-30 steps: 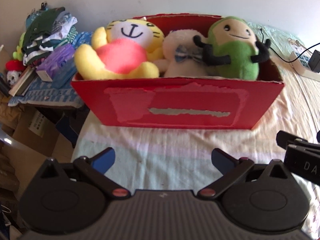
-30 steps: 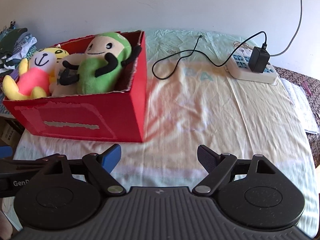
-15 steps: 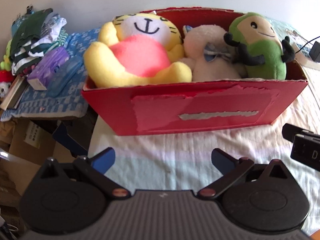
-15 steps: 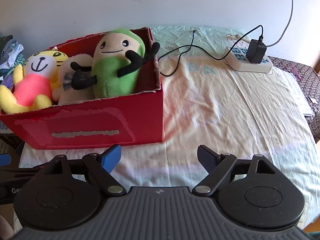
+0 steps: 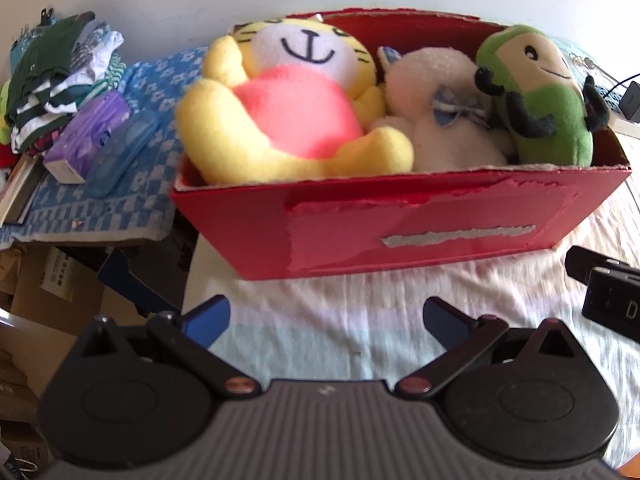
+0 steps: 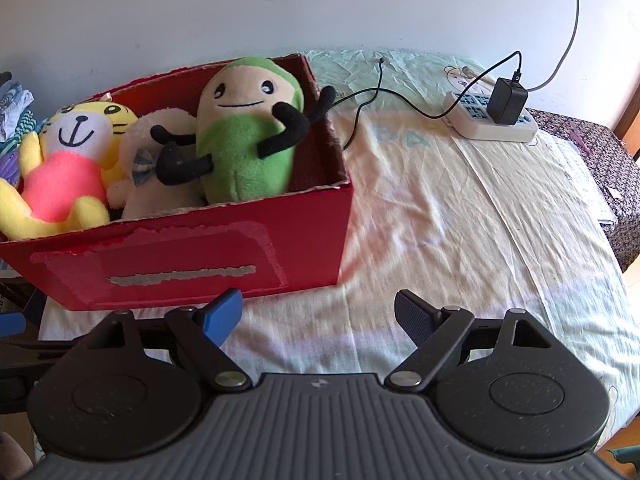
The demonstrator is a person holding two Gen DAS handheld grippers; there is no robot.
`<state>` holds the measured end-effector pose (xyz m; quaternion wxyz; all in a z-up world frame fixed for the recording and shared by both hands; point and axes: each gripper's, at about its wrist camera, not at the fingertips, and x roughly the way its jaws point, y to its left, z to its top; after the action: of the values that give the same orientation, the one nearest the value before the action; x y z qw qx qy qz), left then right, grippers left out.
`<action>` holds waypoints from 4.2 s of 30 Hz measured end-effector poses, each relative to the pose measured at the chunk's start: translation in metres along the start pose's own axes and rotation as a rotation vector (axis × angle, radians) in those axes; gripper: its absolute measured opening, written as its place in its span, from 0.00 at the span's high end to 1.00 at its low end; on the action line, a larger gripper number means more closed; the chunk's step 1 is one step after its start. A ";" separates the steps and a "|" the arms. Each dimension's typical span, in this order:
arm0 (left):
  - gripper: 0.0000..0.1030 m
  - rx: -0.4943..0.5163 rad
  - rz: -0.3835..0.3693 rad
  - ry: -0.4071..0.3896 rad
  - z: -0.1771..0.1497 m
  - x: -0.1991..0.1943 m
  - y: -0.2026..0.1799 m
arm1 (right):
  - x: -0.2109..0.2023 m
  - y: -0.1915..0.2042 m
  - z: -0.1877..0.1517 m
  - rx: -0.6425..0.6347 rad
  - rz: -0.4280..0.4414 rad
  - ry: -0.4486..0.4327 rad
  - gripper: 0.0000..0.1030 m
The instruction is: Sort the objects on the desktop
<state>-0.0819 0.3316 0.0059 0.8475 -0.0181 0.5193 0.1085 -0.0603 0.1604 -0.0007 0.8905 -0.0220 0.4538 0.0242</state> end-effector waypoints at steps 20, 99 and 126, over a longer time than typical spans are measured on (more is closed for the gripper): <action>0.01 -0.038 -0.002 -0.072 0.030 -0.037 0.019 | -0.025 0.011 0.021 -0.004 0.034 -0.054 0.17; 0.01 -0.038 -0.024 -0.105 0.039 -0.038 0.019 | -0.023 0.024 0.047 -0.074 -0.028 -0.110 0.17; 0.01 -0.075 0.024 -0.030 0.021 -0.023 -0.025 | 0.006 -0.011 0.031 -0.151 0.030 -0.002 0.17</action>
<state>-0.0689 0.3061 0.0340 0.8526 -0.0419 0.5021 0.1383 -0.0313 0.1514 0.0126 0.8862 -0.0824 0.4501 0.0717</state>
